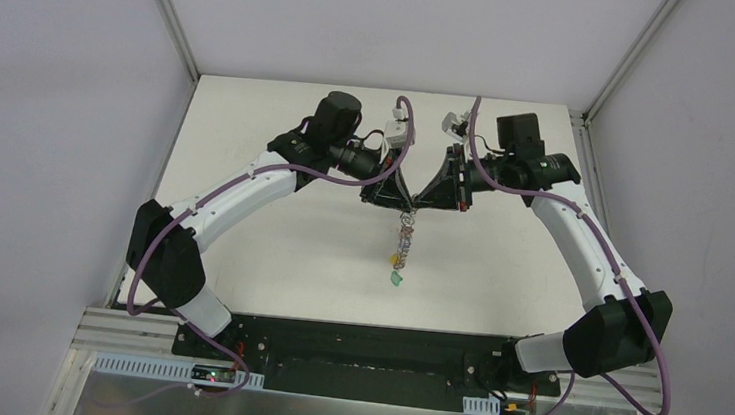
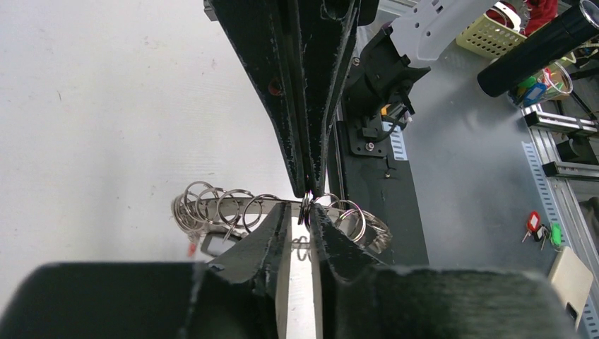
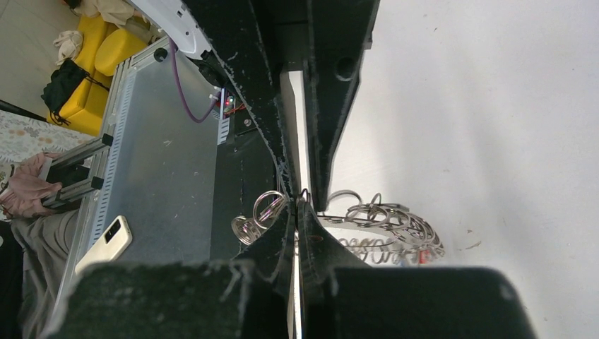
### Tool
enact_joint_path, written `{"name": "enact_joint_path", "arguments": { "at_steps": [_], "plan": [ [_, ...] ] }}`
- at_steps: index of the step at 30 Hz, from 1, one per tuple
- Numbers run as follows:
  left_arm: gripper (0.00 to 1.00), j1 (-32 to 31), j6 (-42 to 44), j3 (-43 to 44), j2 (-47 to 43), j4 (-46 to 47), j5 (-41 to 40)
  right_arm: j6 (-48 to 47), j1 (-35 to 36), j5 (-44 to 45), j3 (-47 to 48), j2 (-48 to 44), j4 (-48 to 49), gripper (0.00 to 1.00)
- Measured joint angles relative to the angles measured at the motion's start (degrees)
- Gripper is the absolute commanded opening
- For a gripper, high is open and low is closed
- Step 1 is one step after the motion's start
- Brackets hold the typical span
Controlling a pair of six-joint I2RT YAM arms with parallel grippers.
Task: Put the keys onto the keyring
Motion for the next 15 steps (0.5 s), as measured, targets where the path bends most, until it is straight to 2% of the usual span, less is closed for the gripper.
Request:
{"name": "enact_joint_path", "arguments": {
  "at_steps": [9, 12, 15],
  "plan": [
    [0.00, -0.04, 2.60, 1.29, 0.00, -3.98, -1.68, 0.57, -0.50, -0.35, -1.33, 0.00, 1.66, 0.01],
    [0.00, -0.70, 5.62, 2.93, 0.00, -8.09, -4.81, 0.57, -0.48, -0.13, -2.10, -0.07, 2.62, 0.10],
    [0.00, -1.18, 9.35, 4.63, -0.02, -12.17, -7.93, 0.74, -0.48, 0.55, -2.82, -0.26, 3.48, 0.24]
  ]
}}
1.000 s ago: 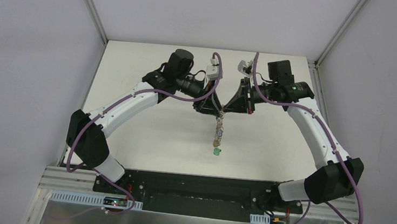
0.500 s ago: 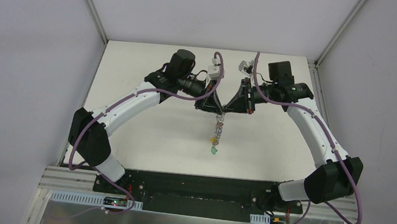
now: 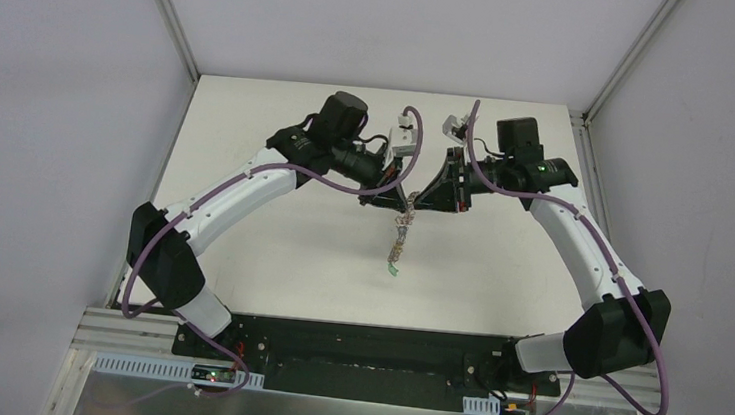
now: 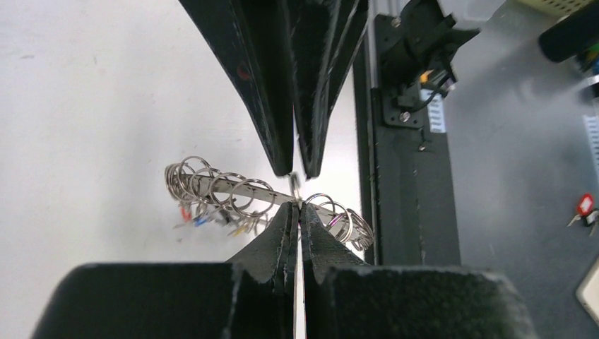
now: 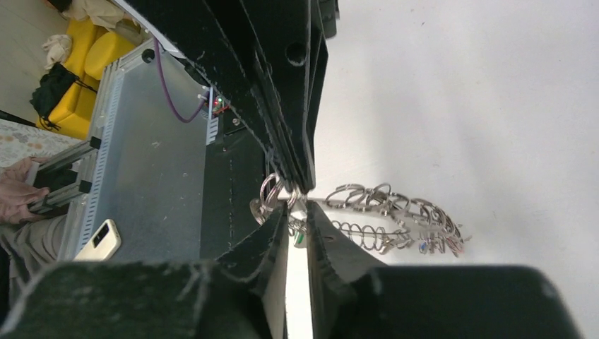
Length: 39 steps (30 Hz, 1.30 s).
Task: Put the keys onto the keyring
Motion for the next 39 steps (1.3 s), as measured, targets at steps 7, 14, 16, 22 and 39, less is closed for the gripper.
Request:
{"name": "enact_joint_path", "arguments": {
  "at_steps": [7, 14, 16, 22, 39],
  "plan": [
    [0.00, -0.31, 12.17, 0.55, -1.79, -10.99, -8.35, 0.50, -0.20, 1.25, -1.42, -0.87, 0.37, 0.43],
    [0.00, -2.56, 26.18, 0.50, -4.96, -19.50, -15.61, 1.57, -0.31, 1.38, -3.15, -0.96, 1.57, 0.46],
    [0.00, -4.00, 29.18, 0.37, -5.97, -21.11, -18.47, 2.05, -0.31, 1.51, -3.63, -0.96, 2.08, 0.46],
    [0.00, -7.56, 33.33, -1.57, -8.07, -22.67, -27.08, 3.26, -0.33, 2.16, -5.70, -0.96, 4.46, 0.47],
    [0.00, -17.59, 32.50, -9.03, -8.37, -16.87, -49.75, 7.52, -0.37, 5.38, -9.97, 0.85, 10.29, 0.48]
  ]
}}
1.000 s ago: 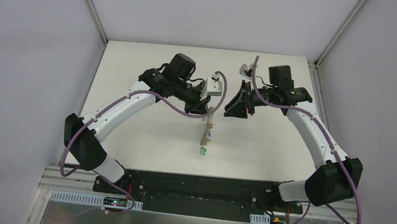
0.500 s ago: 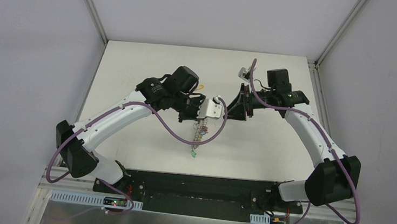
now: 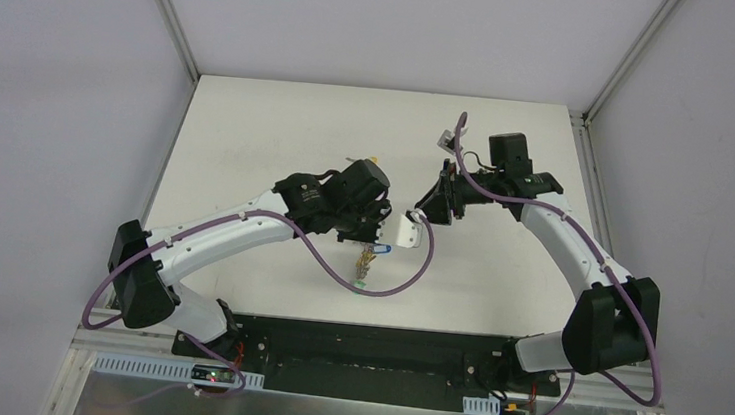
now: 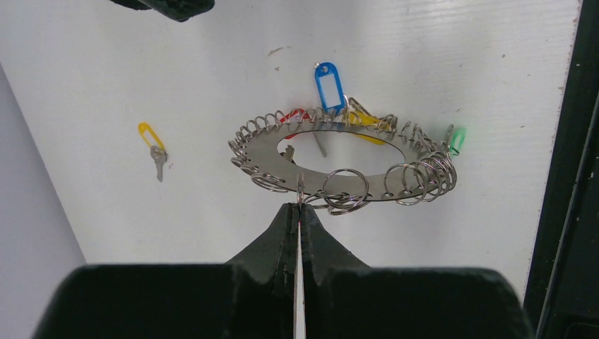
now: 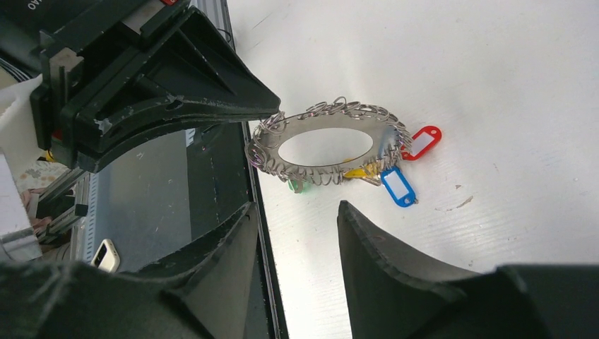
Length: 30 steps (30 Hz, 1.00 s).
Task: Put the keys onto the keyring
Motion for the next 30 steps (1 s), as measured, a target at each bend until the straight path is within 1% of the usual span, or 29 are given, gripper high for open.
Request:
{"name": "enact_joint_path", "arguments": {
  "at_steps": [8, 15, 18, 23, 30],
  "plan": [
    [0.00, 0.00, -0.15, -1.14, -0.52, 1.42, -2.40, 1.09, 0.00, 0.35, -0.44, 0.13, 1.29, 0.49],
    [0.00, 0.17, -0.26, -2.21, -1.36, 1.97, -1.27, 1.66, 0.00, 0.46, -0.57, 0.17, 1.77, 0.50],
    [0.00, 1.75, -1.16, -2.21, -1.46, 1.81, 3.43, 1.79, 0.00, 0.50, -0.59, 0.17, 2.03, 0.50],
    [0.00, 6.91, -3.65, -2.16, -2.05, 0.74, 14.88, 1.84, 0.00, 0.70, -0.94, 0.17, 2.05, 0.50],
    [0.00, 12.55, -8.52, -1.64, -2.05, 0.96, 24.13, 1.81, -0.02, 0.63, -0.94, -0.02, 2.01, 0.50]
  ]
}}
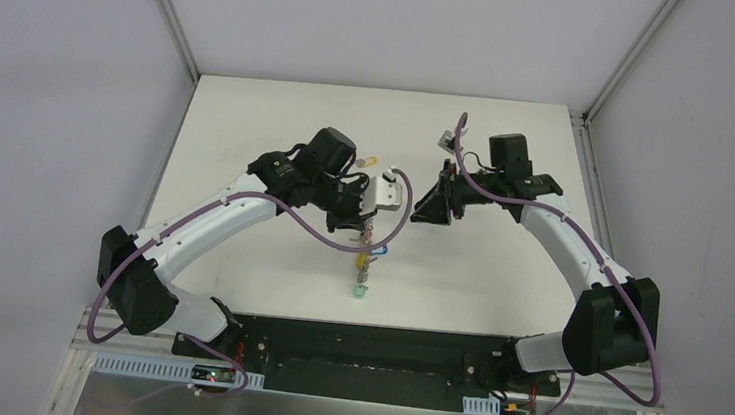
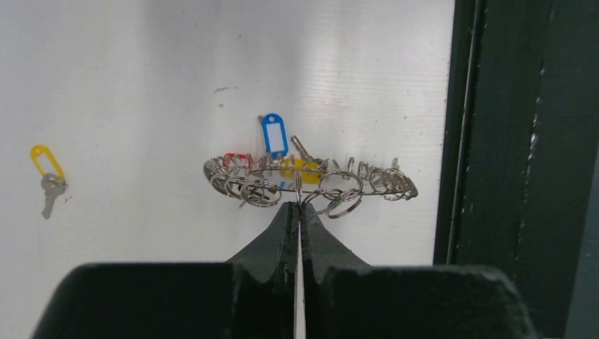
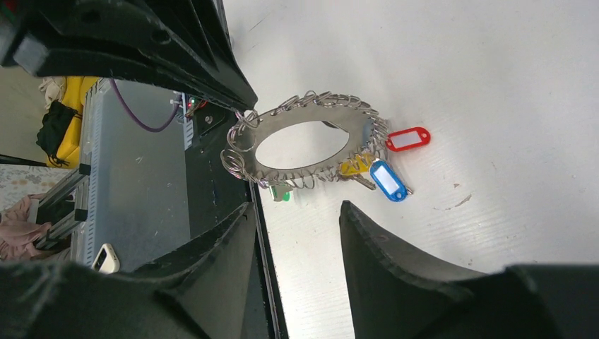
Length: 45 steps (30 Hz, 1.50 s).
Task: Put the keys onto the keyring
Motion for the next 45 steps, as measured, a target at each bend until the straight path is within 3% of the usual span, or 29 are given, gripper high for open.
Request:
{"name": "enact_joint_path", "arguments": {
  "at_steps": [11, 20, 31, 45],
  "plan": [
    [0.00, 2.34, -15.41, 6.86, 1.49, 3.76, 10.67, 0.79, 0.55, -1.42, 6.71, -0.17, -1.66, 0.46],
    [0.00, 2.62, -28.22, 10.19, 3.63, 6.56, 14.10, 0.74, 2.38, -4.92, 13.33, -0.20, -5.20, 0.45],
    [0.00, 2.62, -34.91, 11.74, 5.33, 7.54, 16.11, -1.66, 3.45, -6.58, 13.11, -0.20, -8.70, 0.44],
    [0.00, 3.39, -38.14, 12.04, 5.79, 8.11, 18.49, -2.91, 4.17, -8.20, 10.95, -0.28, -9.57, 0.30]
  ]
}}
